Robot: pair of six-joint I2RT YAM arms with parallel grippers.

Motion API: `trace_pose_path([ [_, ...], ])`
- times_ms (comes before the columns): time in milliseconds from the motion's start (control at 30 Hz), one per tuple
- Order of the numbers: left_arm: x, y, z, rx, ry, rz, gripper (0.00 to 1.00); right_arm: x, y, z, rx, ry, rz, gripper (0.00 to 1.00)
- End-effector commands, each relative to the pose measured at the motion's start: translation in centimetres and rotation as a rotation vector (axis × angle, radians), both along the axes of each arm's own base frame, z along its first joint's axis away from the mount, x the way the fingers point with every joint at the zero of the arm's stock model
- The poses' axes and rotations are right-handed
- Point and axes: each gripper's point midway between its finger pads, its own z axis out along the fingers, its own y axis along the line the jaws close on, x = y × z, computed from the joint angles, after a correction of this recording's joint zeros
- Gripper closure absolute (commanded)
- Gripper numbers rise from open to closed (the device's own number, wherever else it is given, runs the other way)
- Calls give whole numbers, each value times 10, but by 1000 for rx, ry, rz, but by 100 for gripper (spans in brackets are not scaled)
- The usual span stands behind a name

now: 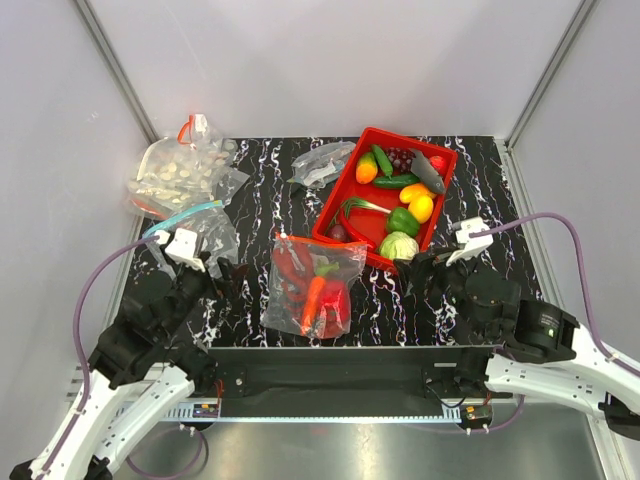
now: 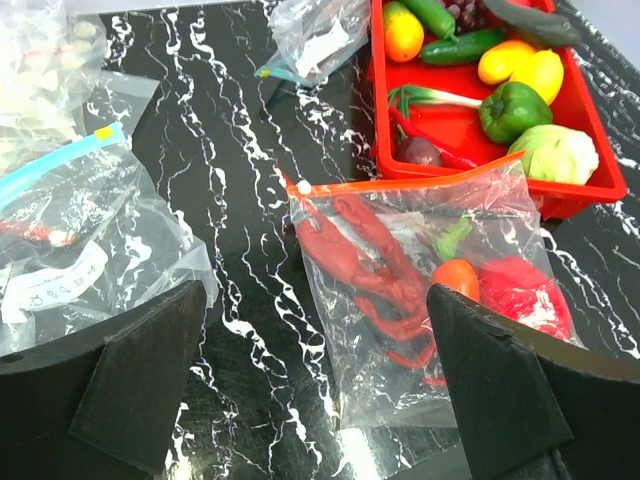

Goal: Place the food in the zip-top bag and seal the zipper
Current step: Reset both arms

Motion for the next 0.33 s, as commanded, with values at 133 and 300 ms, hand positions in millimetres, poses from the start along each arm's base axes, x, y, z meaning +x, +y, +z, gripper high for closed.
trace_pose_path([
  [133,7,-3,9,-16,-27,7,1,5,-2,9,40,-18,-40,0],
  [300,7,-4,9,-15,-27,4,1,6,3,5,23,-7,-35,0],
])
